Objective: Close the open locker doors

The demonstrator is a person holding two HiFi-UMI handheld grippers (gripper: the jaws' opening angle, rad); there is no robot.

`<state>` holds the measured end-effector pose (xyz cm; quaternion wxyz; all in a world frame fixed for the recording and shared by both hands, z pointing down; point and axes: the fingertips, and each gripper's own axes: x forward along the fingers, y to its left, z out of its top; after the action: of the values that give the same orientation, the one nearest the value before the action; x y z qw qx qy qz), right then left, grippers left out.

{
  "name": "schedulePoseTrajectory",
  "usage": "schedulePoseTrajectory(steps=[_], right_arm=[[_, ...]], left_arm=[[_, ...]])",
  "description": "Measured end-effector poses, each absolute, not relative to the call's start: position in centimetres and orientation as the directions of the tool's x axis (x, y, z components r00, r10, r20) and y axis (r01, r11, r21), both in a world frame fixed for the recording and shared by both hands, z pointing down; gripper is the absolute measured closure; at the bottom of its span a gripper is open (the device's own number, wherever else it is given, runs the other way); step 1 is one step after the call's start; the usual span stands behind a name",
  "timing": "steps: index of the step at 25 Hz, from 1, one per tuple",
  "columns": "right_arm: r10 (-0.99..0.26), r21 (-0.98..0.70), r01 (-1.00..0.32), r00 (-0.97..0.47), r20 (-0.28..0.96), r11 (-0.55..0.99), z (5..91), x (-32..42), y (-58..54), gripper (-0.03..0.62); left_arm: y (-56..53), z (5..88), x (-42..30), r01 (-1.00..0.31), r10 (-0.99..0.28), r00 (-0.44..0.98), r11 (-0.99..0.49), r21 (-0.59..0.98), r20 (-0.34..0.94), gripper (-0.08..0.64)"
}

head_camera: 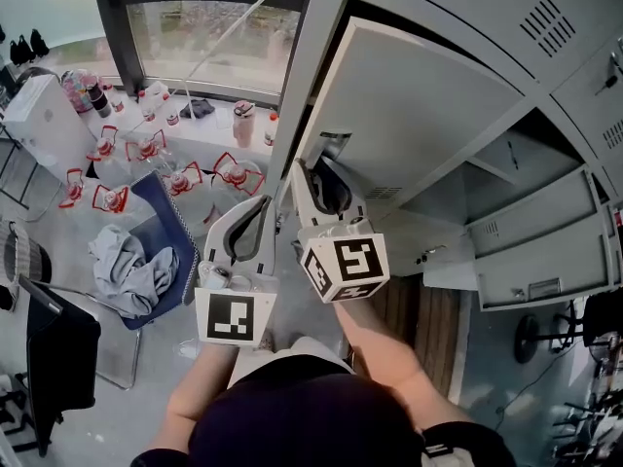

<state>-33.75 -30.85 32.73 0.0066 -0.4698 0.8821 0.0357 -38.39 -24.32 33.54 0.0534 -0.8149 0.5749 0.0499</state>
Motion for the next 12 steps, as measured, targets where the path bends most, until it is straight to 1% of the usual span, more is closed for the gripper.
schedulePoseTrajectory(steps=[12], right_arm=[[-0.834, 0.053, -0.836, -0.548, -0.058, 0.546, 32.8, -34.2, -33.5, 0.503]], left_arm=[[-25.4, 34.3, -39.3, -0.949, -0.941, 0.314, -0.315, -0.014, -0.126, 0.557]])
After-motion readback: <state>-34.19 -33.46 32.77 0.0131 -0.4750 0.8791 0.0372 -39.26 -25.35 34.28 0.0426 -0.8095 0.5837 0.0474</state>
